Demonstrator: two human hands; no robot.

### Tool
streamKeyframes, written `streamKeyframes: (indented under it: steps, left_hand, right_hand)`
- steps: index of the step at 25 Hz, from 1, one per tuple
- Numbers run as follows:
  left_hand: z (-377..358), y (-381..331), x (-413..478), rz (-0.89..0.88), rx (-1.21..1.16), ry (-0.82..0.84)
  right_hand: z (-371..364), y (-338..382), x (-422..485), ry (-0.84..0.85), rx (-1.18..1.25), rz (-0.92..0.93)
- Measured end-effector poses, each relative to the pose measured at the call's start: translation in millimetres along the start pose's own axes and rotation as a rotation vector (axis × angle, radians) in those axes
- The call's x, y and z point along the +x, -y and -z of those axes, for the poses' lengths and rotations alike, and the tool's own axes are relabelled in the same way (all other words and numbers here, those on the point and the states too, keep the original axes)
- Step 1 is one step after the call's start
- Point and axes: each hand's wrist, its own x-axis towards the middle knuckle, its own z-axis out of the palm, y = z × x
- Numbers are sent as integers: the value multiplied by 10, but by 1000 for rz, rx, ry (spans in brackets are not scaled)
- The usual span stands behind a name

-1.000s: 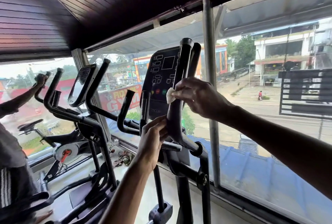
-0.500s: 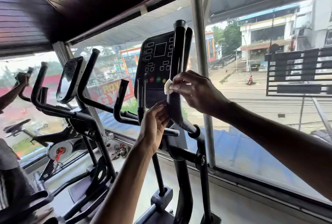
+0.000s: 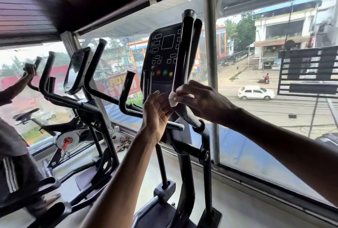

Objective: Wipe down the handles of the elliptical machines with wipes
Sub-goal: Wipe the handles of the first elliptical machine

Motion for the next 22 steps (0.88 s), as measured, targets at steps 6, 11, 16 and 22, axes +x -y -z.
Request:
streamKeyframes:
  steps: [6, 11, 16, 22]
  left_hand:
    - [38, -29, 44, 1, 72, 48]
    - [144, -25, 213, -100, 354, 169]
    - [288, -120, 373, -301, 626, 276]
    - [379, -210, 490, -259, 574, 517]
  right_hand:
    - [-87, 178, 77, -144, -10, -211]
    - [-198, 285, -49, -335, -122, -501]
    - [-731, 928, -138, -536, -218, -683]
    - [-1128, 1068, 98, -872, -402, -914]
